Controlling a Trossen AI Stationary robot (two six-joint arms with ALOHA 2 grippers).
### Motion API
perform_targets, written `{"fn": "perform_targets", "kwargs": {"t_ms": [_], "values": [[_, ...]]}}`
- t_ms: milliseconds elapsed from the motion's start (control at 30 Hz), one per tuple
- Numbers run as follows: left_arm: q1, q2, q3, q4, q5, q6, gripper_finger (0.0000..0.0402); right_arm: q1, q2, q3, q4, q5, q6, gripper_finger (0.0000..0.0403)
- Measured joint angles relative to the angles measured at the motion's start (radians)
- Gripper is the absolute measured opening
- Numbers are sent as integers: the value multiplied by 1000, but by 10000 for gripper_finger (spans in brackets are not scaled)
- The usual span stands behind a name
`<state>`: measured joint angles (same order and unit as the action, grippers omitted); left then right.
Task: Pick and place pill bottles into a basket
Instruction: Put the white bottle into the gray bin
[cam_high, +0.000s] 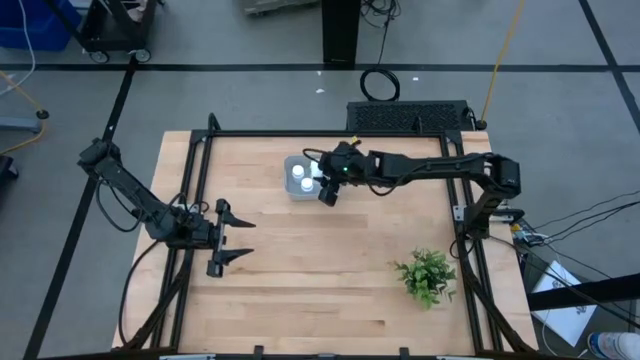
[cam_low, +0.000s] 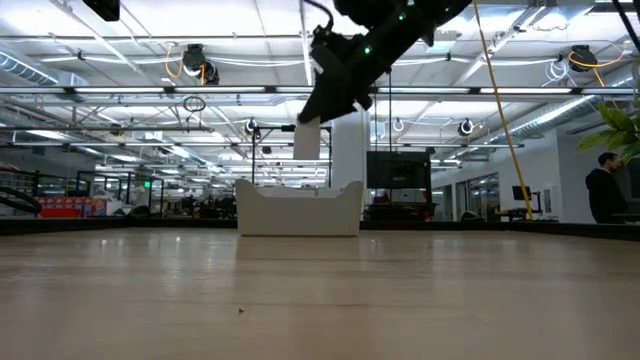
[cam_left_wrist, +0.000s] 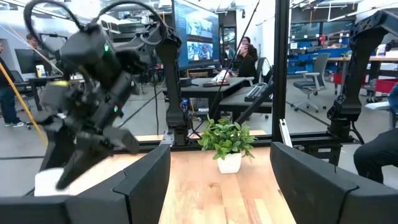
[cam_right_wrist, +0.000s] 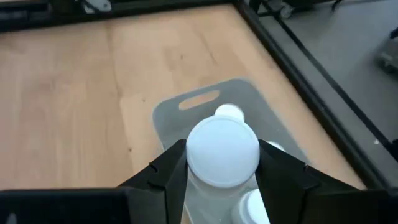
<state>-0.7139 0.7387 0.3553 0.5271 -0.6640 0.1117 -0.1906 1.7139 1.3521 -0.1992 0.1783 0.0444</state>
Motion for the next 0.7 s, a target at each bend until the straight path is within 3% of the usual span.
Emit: {"fn": "perform_targets", "kwargs": {"t_ms": [400,700], "values": [[0,0,0,-2,0,-3,282,-18,101,0,0,-26,14,150],[0,0,0,-2,10,-5,282,-47,103,-70,57,-29,34,149]]}}
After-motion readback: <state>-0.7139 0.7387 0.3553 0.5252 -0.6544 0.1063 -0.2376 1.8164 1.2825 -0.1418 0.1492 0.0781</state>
